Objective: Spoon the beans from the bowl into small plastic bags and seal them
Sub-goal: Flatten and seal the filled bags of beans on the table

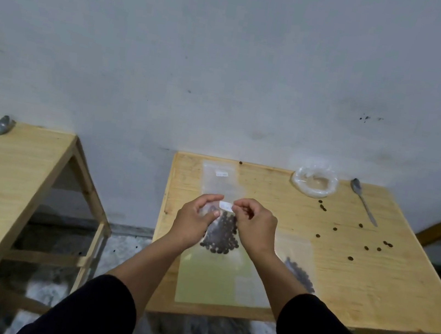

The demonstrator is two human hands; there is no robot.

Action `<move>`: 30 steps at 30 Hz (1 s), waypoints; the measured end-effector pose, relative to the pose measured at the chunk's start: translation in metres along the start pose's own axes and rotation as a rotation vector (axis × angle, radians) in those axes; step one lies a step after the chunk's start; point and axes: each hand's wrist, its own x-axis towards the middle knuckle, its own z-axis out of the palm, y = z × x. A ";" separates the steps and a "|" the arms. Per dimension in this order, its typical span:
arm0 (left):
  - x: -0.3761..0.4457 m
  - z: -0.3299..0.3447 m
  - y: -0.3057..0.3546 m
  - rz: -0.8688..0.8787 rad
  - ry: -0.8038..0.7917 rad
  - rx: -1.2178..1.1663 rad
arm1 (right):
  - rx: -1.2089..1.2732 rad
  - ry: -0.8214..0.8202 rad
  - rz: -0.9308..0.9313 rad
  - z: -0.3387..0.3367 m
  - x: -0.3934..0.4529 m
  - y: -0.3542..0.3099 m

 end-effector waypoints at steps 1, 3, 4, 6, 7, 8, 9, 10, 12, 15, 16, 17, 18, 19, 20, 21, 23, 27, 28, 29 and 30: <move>0.000 -0.001 0.002 0.010 -0.006 -0.006 | -0.013 0.004 -0.012 0.001 0.000 -0.002; -0.001 -0.002 0.005 0.029 -0.014 -0.004 | -0.042 0.018 -0.037 0.001 0.001 -0.006; -0.001 -0.003 0.007 0.036 -0.016 0.000 | -0.055 0.024 -0.050 0.002 0.001 -0.008; -0.002 -0.005 0.009 0.037 -0.018 -0.002 | -0.070 0.030 -0.069 0.001 0.000 -0.011; -0.003 -0.006 0.009 0.036 -0.021 -0.006 | -0.074 0.032 -0.078 0.001 0.000 -0.012; -0.004 -0.007 0.010 0.038 -0.025 -0.012 | -0.080 0.034 -0.089 0.001 0.000 -0.012; -0.004 -0.008 0.011 0.040 -0.028 -0.017 | -0.086 0.036 -0.099 0.001 0.000 -0.013; -0.005 -0.008 0.012 0.043 -0.028 -0.022 | -0.092 0.036 -0.108 0.001 0.000 -0.013; -0.006 -0.008 0.015 0.046 -0.008 -0.030 | -0.103 0.037 -0.121 0.002 0.000 -0.013; -0.006 -0.006 0.021 0.031 0.054 -0.062 | -0.113 0.042 -0.128 0.003 0.000 -0.013; -0.005 -0.006 0.023 0.028 0.072 -0.069 | -0.113 0.046 -0.129 0.003 0.000 -0.013; -0.005 -0.005 0.024 0.026 0.089 -0.065 | -0.111 0.047 -0.128 0.004 0.000 -0.013; -0.004 -0.005 0.024 0.026 0.105 -0.057 | -0.108 0.046 -0.127 0.004 -0.001 -0.014; -0.004 -0.004 0.024 0.022 0.125 -0.050 | -0.099 0.042 -0.123 0.005 0.000 -0.015; -0.003 -0.004 0.024 0.015 0.147 -0.048 | -0.084 0.038 -0.120 0.005 -0.001 -0.016; -0.002 -0.004 0.023 0.002 0.171 -0.056 | -0.071 0.039 -0.119 0.006 -0.001 -0.016; -0.001 -0.003 0.023 -0.035 0.219 -0.091 | -0.050 0.060 -0.129 0.009 -0.003 -0.018; 0.001 -0.007 0.023 -0.086 0.264 -0.113 | 0.024 0.078 -0.125 0.011 -0.007 -0.019; 0.001 -0.008 0.023 -0.088 0.265 -0.109 | 0.033 0.055 -0.114 0.011 -0.008 -0.019; 0.001 -0.009 0.022 -0.091 0.266 -0.111 | 0.043 0.028 -0.094 0.011 -0.008 -0.018; 0.000 -0.009 0.022 -0.095 0.266 -0.117 | 0.057 0.001 -0.071 0.011 -0.008 -0.018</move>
